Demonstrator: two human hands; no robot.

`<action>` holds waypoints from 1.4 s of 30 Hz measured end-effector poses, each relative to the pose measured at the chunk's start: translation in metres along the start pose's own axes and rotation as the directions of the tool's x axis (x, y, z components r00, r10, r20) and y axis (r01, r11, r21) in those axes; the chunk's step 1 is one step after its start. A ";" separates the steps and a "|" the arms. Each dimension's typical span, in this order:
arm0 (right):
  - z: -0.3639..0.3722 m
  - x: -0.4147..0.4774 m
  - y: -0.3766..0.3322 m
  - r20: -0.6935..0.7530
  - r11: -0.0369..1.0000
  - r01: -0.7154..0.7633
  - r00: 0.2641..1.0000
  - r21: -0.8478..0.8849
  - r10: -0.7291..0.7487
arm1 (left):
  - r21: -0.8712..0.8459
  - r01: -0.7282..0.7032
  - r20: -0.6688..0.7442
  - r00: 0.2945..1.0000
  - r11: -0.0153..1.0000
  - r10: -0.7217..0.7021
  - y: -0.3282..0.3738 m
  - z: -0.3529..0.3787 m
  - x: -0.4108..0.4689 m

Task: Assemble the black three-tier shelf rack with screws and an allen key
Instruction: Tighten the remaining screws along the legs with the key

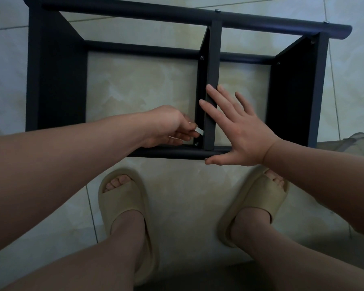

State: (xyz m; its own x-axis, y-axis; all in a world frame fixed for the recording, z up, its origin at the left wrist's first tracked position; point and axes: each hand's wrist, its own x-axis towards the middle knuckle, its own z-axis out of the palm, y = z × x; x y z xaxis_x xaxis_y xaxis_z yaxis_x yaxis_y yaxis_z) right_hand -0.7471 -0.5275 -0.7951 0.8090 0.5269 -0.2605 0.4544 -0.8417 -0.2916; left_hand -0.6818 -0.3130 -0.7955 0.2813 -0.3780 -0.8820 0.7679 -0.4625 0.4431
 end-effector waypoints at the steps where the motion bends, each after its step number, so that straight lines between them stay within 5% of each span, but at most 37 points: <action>1: 0.000 0.000 0.000 0.001 1.000 0.000 1.000 -0.001 0.000 | 0.019 -0.001 0.003 1.000 1.000 0.001 0.000 -0.001 0.000; 32: 0.002 0.000 0.002 -0.007 1.000 0.012 1.000 0.015 -0.012 | 0.489 -0.114 0.067 0.993 0.865 0.093 -0.005 -0.005 -0.010; 39: -0.009 -0.001 -0.003 0.102 1.000 -0.003 0.995 0.013 0.002 | 0.571 -0.053 -0.023 0.996 0.819 0.081 0.002 -0.012 -0.010; 42: -0.031 0.001 0.000 0.149 0.983 -0.066 0.988 0.172 0.040 | 0.671 0.001 -0.175 0.972 0.741 0.157 0.015 -0.029 -0.015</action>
State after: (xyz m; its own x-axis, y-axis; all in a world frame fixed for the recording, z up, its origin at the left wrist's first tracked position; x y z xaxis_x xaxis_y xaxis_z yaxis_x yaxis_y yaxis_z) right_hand -0.7347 -0.5310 -0.7666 0.7617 0.5044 -0.4066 0.3294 -0.8419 -0.4273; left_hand -0.6576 -0.2909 -0.7797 0.4945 -0.2999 -0.8158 0.1835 -0.8814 0.4352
